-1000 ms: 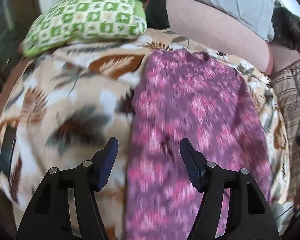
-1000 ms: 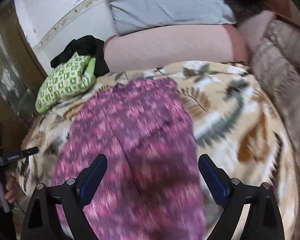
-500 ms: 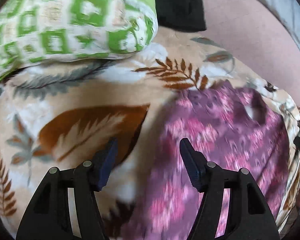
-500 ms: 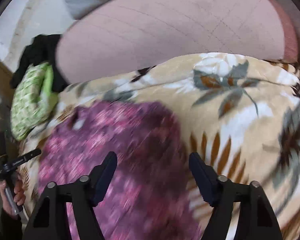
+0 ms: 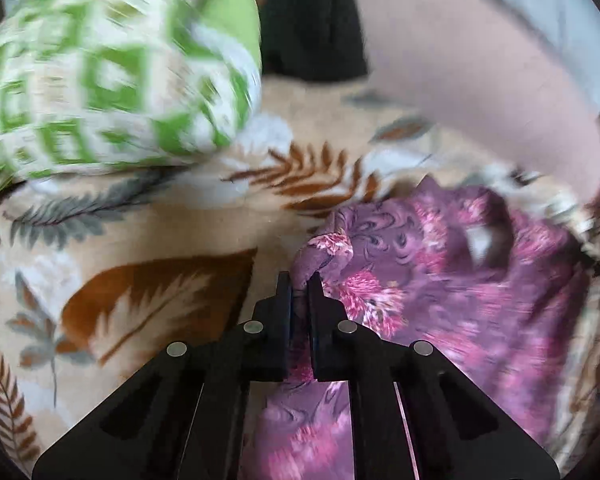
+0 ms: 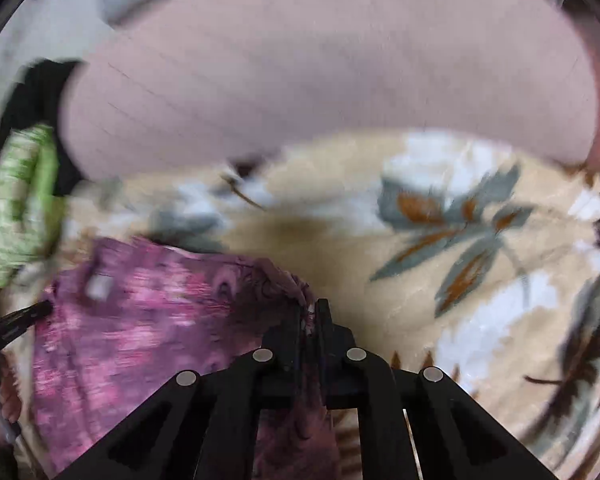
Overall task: Fold small clothes
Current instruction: 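Grasp the purple shirt hem with both grippers and lift it toward the collar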
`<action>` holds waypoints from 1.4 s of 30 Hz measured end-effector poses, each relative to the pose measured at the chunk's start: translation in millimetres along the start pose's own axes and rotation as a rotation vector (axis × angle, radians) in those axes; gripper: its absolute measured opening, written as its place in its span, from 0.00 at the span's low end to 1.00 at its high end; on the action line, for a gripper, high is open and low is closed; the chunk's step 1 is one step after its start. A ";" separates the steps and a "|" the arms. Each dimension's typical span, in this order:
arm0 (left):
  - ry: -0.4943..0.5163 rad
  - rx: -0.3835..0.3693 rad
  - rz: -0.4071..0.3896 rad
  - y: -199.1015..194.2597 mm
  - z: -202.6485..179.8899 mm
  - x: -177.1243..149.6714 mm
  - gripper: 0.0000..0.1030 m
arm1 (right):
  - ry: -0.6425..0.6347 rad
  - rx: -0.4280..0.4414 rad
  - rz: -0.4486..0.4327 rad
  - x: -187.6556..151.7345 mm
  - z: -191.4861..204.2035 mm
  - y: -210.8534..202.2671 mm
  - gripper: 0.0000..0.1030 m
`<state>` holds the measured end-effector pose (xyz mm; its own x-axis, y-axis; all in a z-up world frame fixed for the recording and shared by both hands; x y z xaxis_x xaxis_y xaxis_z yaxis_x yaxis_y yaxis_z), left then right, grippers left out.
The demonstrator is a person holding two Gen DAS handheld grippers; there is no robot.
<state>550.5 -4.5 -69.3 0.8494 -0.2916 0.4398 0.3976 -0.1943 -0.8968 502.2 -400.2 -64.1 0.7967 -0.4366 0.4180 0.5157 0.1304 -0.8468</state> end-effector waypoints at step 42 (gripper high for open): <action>-0.195 -0.070 0.159 -98.7 -128.2 -347.3 0.13 | 0.478 0.197 0.109 -356.5 -66.5 -141.7 0.10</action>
<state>171.7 -4.1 -127.3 0.9529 -0.1389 0.2697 0.2346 -0.2264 -0.9454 124.1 -322.2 -115.0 0.6405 -0.7621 0.0951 0.5239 0.3430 -0.7797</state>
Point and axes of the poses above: each gripper's, at about its wrist camera, not at the fingertips, and y roughly the way its jaws point, z to its left, x to its top, the point moved 10 cm from there along y, roughly the way its jaws point, and after that the axes turned 14 degrees about y, right-handed, at the moved point
